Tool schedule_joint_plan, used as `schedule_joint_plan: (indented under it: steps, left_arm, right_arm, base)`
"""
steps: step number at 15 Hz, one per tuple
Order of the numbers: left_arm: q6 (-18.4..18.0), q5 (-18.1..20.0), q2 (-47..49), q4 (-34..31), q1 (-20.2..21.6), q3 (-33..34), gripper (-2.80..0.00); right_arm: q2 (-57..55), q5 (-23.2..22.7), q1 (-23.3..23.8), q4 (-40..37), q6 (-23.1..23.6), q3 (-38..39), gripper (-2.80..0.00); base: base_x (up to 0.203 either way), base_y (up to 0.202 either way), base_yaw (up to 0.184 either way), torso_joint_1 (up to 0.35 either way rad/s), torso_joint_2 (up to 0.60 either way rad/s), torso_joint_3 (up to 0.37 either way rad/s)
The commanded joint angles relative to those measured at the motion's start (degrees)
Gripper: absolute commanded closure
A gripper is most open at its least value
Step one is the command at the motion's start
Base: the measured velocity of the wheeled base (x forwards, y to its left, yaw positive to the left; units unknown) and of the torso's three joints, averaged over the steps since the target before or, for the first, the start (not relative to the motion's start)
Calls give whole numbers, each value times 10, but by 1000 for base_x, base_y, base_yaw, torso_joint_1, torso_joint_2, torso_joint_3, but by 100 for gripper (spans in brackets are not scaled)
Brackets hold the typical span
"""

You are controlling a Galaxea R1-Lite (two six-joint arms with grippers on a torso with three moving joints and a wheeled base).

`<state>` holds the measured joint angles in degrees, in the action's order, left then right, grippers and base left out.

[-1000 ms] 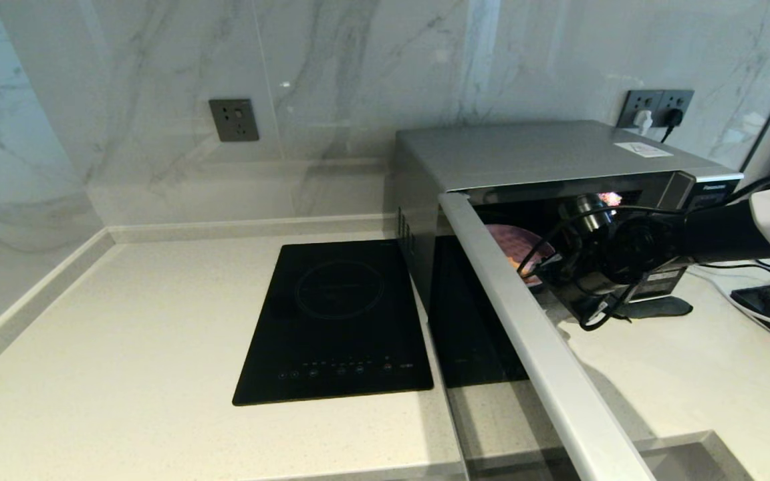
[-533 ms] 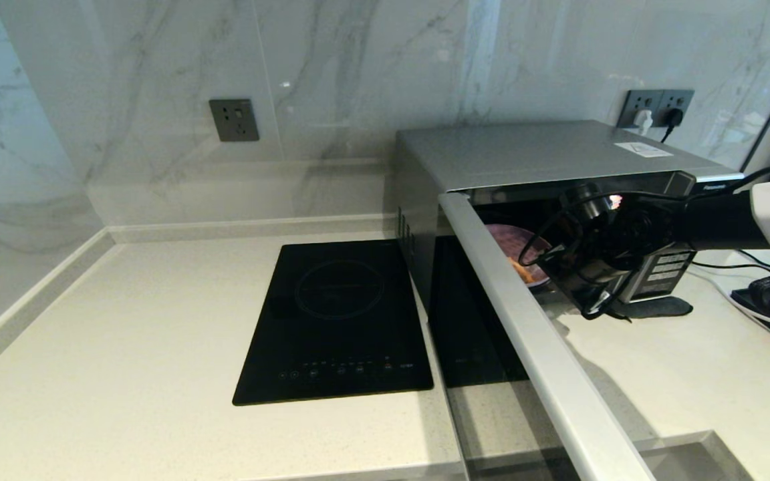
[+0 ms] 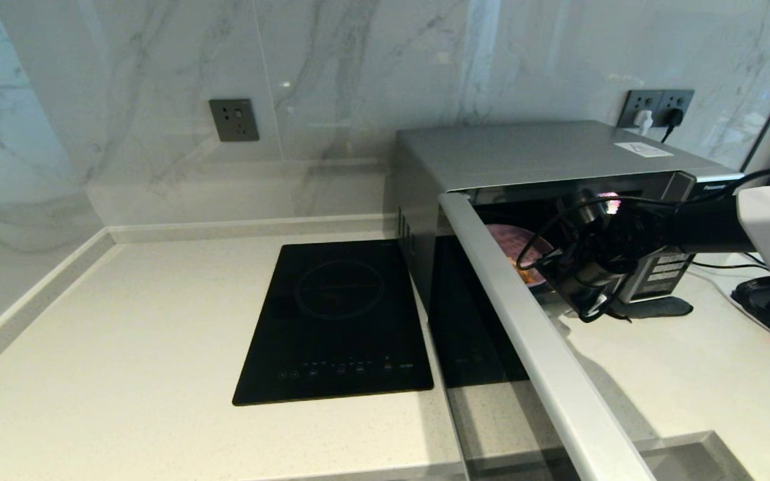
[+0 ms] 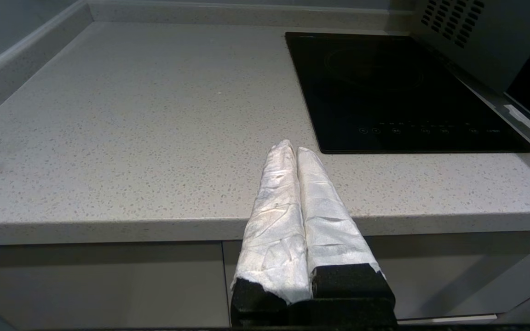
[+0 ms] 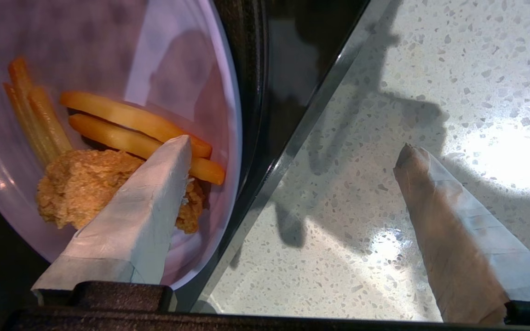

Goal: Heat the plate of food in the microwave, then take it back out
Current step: Take the plate out of the microwave

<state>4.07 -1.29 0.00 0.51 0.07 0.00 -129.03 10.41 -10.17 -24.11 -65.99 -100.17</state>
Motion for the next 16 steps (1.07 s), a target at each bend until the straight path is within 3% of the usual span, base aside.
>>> schedule_joint_plan:
  steps: [1, 2, 3, 16]
  left_arm:
    - [1, 0, 1, 0, 0, 0, 0]
    - [1, 0, 1, 0, 0, 0, 0]
    - [1, 0, 1, 0, 0, 0, 0]
    - [1, 0, 1, 0, 0, 0, 0]
  right_arm:
    - [-3, 0, 0, -1, -4, -1, -280]
    - [-3, 0, 0, -1, -4, -1, -280]
    - [-3, 0, 0, -1, -4, -1, 0]
    - [9, 0, 0, -2, -4, 3, 0]
  base:
    - [0, 0, 0, 0, 0, 0]
    - [0, 0, 0, 0, 0, 0]
    - [0, 0, 0, 0, 0, 0]
    - [0, 0, 0, 0, 0, 0]
